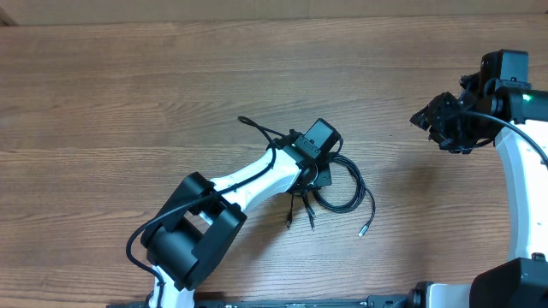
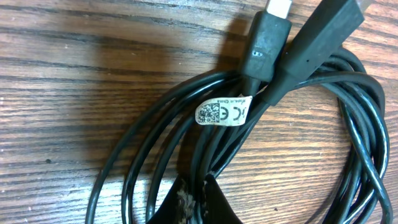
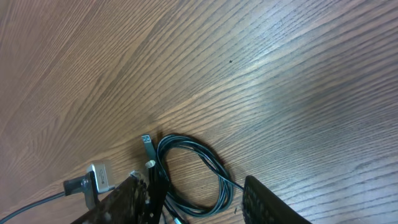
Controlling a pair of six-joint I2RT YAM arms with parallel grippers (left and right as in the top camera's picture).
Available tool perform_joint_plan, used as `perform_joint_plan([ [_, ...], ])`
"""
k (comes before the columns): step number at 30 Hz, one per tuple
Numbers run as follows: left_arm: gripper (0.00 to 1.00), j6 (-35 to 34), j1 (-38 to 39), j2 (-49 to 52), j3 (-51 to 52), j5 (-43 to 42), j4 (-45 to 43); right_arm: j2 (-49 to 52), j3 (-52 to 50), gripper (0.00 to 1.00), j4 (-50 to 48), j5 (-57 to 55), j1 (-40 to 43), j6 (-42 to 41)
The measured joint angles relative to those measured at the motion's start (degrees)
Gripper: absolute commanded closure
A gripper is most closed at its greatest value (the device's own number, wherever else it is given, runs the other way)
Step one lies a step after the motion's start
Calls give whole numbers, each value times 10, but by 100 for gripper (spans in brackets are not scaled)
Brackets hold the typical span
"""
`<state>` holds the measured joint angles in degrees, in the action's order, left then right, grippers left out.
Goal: Untangle cables
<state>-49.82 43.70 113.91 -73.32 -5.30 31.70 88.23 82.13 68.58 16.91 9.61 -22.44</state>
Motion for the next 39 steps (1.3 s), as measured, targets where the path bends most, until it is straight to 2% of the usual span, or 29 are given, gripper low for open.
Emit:
perform_joint_plan([
  [4,96,7,-4,0,-4,-3,5,0,0,52,0,2,0,9],
  [9,96,70,-38,-24,-35,-60,27,0,0,52,0,35,0,48],
  [13,96,143,-85,-95,-87,-149,30,0,0,51,0,106,0,102],
  [17,96,239,-160,-193,-140,-288,26,0,0,51,-2,188,0,145],
  [22,96,303,-228,-212,-146,-424,30,0,0,51,-5,255,-1,169],
  [26,96,353,-273,-211,-146,-495,66,0,0,51,-10,308,-11,191],
  [32,96,413,-299,-211,-146,-529,121,0,0,51,-74,371,-94,188],
  [36,96,410,-299,-211,-146,-518,125,0,0,52,-125,377,-156,146],
  [39,96,377,-299,-211,-146,-487,125,0,0,52,-144,355,-195,98],
])
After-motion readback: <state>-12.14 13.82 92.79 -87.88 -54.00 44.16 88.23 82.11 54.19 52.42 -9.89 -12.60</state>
